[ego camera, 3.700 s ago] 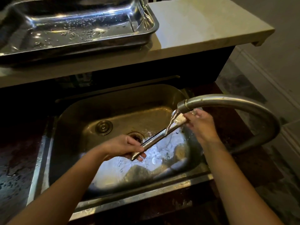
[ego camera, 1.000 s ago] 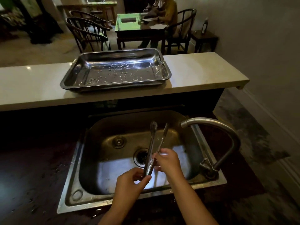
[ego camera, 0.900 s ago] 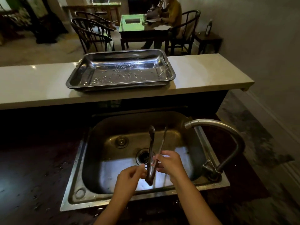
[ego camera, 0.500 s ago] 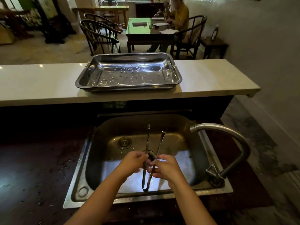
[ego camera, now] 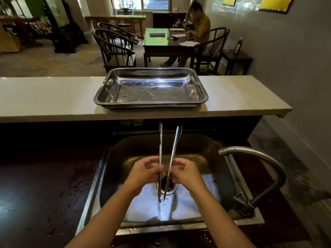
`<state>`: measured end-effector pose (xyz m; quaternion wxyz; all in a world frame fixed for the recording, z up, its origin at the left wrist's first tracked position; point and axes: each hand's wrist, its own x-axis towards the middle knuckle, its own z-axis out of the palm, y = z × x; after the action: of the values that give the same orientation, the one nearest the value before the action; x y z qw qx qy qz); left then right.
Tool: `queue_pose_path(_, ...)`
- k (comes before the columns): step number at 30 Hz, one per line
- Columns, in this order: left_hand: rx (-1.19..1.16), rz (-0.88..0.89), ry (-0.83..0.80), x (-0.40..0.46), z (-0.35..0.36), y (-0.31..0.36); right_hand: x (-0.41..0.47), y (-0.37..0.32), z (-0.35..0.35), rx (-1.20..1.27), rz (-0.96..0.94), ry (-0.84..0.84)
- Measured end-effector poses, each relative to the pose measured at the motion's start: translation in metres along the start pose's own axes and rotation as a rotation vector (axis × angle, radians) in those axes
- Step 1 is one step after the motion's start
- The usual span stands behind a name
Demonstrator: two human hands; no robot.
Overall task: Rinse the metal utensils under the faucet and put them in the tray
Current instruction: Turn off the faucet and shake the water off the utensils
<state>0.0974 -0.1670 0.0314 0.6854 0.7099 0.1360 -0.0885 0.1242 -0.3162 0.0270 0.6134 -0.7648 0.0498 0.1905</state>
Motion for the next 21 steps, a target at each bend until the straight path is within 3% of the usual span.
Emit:
queue_pose_path(8,-0.02,-0.031,-0.002,0.006,-0.023,-0.005,0.004,-0.007,0.029,-0.036,0.011,0.063)
queue_pose_path(13,0.086,0.142,0.0,0.009,-0.043,0.021,-0.003,-0.031,0.038,-0.004,-0.119,0.142)
queue_pose_path(21,-0.02,0.333,-0.022,0.013,-0.066,0.09,-0.008,-0.105,0.041,-0.065,-0.302,0.238)
